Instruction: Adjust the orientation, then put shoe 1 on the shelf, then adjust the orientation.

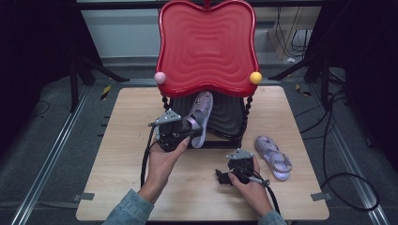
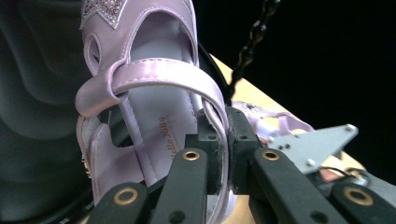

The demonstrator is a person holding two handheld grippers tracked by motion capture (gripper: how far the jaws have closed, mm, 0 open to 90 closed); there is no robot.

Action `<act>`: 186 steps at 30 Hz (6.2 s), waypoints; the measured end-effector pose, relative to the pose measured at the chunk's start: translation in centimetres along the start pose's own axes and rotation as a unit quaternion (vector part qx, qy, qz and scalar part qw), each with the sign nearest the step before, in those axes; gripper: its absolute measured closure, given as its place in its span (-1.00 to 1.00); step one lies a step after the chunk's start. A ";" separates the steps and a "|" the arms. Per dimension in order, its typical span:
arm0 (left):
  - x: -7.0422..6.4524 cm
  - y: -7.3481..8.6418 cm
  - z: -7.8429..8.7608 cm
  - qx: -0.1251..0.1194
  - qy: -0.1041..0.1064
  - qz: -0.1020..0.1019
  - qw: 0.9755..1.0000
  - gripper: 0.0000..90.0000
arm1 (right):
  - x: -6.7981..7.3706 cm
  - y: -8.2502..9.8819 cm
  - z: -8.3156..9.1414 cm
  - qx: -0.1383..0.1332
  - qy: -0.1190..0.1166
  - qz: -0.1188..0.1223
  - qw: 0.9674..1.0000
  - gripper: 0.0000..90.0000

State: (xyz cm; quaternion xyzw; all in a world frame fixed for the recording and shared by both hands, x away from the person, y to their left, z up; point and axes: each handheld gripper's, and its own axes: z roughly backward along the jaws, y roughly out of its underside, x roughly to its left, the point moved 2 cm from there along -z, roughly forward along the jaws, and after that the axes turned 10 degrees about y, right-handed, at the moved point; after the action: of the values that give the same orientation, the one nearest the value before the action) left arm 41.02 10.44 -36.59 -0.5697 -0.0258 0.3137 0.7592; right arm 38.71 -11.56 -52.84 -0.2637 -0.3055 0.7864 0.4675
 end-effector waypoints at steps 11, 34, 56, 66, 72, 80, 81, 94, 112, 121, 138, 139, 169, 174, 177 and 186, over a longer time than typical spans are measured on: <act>0.2 -0.3 -1.1 -0.031 -0.039 -0.007 0.999 0.91 | 0.0 0.0 0.0 0.001 -0.001 0.000 1.000 -0.95; 3.0 -0.8 -4.9 -0.076 -0.142 -0.015 0.987 0.91 | 0.0 0.1 0.1 0.000 -0.002 0.001 1.000 -0.95; 4.2 -0.4 -4.9 -0.063 -0.186 0.002 0.981 0.92 | 0.0 0.1 0.1 0.000 -0.003 0.001 1.000 -0.95; 4.3 -0.6 -5.4 -0.070 -0.182 0.013 0.981 0.91 | 0.0 0.1 0.1 0.000 -0.003 0.002 1.000 -0.95; 4.2 -0.8 -6.1 -0.067 -0.183 0.009 0.981 0.91 | -0.1 0.1 0.1 -0.001 -0.004 0.005 1.000 -0.95; 4.5 -1.0 -6.9 -0.054 -0.179 0.009 0.982 0.89 | -0.1 0.1 0.1 -0.001 -0.006 0.005 1.000 -0.95; 4.5 -1.0 -7.0 -0.052 -0.179 0.008 0.982 0.89 | -0.1 0.1 0.1 -0.001 -0.006 0.005 1.000 -0.95; 4.4 -0.9 -7.4 -0.038 -0.187 -0.013 0.981 0.89 | -0.1 0.2 0.1 -0.001 -0.007 0.006 1.000 -0.95; 4.3 -0.9 -7.5 -0.035 -0.179 -0.004 0.983 0.77 | -0.1 0.2 0.2 0.000 -0.006 0.005 1.000 -0.95; 4.1 -1.0 -7.5 -0.037 -0.178 -0.009 0.983 0.65 | -0.1 0.2 0.2 -0.001 -0.007 0.005 1.000 -0.95; 1.8 -1.6 -4.9 -0.045 -0.179 -0.054 0.981 0.31 | -0.1 0.2 0.2 0.000 -0.005 0.005 1.000 -0.95; 1.7 -1.4 -4.5 -0.045 -0.179 -0.057 0.981 0.29 | -0.1 0.2 0.2 0.000 -0.005 0.005 1.000 -0.95; 4.2 7.7 6.1 0.007 -0.184 -0.020 0.983 -0.50 | -1.0 -1.3 3.5 -0.013 0.013 0.007 1.000 -0.72; 7.1 10.3 8.5 0.007 -0.214 0.022 0.977 -0.56 | -1.9 -2.1 6.1 -0.011 0.024 0.024 0.999 -0.66; 8.5 12.1 9.9 0.006 -0.237 0.034 0.971 -0.59 | -2.8 -2.8 7.8 -0.010 0.032 0.031 0.999 -0.61; 10.2 14.5 11.7 0.021 -0.261 0.046 0.964 -0.72 | -8.3 -3.7 10.2 0.047 0.059 0.034 0.997 -0.28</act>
State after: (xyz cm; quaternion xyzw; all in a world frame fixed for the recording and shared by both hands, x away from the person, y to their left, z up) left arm 38.05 27.77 -48.55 -0.4525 -0.1907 0.4865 0.7227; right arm 37.18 -19.96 -42.19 -0.2974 -0.2311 0.7986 0.4694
